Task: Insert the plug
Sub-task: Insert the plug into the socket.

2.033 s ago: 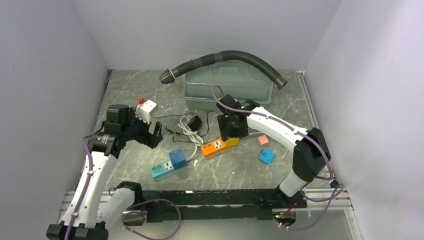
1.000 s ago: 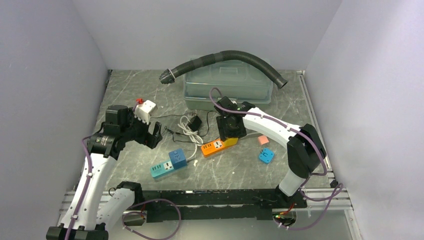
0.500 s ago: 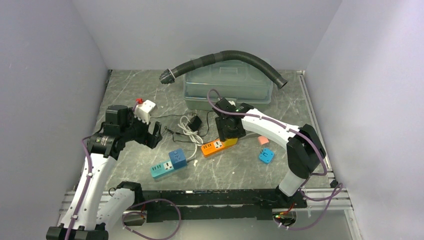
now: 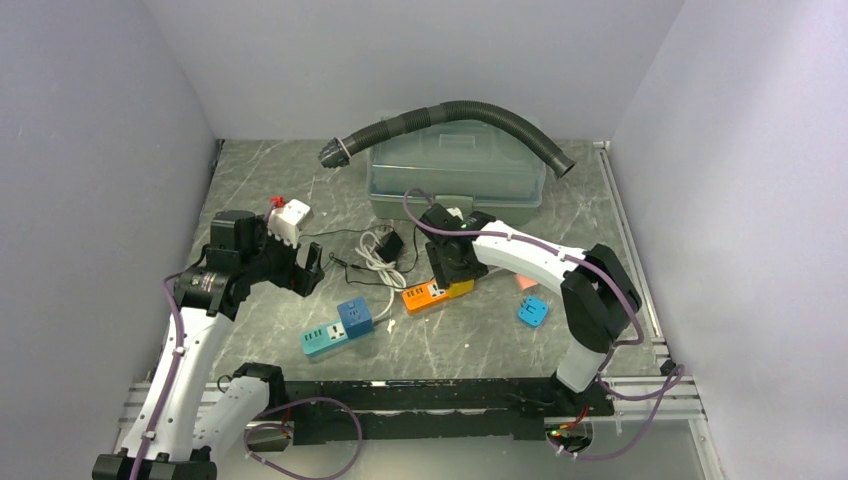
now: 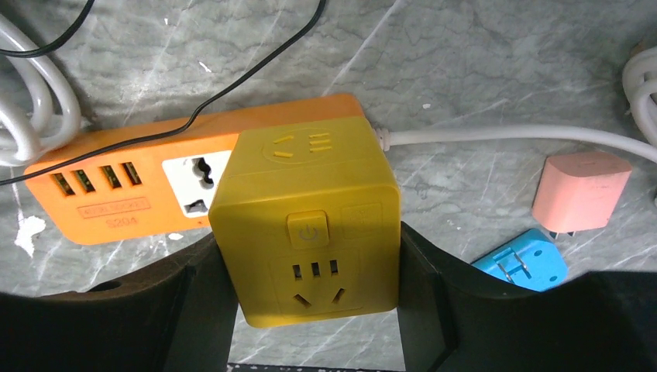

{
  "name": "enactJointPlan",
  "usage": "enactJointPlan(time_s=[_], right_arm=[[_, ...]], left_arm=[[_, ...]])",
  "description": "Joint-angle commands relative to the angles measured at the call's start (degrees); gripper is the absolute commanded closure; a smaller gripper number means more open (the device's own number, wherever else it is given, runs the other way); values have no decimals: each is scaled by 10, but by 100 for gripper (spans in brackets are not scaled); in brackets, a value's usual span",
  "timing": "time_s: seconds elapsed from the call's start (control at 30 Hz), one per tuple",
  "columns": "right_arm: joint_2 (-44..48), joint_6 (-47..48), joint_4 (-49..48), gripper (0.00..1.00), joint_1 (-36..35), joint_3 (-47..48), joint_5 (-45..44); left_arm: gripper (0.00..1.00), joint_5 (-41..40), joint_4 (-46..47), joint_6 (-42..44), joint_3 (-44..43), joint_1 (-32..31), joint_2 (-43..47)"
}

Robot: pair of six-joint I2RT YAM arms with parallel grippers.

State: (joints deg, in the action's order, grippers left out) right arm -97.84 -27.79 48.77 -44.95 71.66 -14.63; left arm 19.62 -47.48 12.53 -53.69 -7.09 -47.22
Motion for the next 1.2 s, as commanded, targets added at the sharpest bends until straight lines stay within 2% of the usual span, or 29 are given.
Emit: enactJointPlan(time_s=[0.0, 0.93, 1.03, 1.17], right_arm=[[-28, 8, 11, 100, -1, -18, 15], [-102, 45, -27, 100, 0, -89, 84], [-89, 42, -21, 68, 0, -80, 70], [-75, 44, -13, 47, -1, -44, 61]], left_arm=[[1, 1, 18, -15, -11, 2, 7], [1, 17, 16, -17, -32, 2, -7], [1, 16, 16, -15, -32, 2, -6], [1, 16, 15, -16, -37, 2, -8]])
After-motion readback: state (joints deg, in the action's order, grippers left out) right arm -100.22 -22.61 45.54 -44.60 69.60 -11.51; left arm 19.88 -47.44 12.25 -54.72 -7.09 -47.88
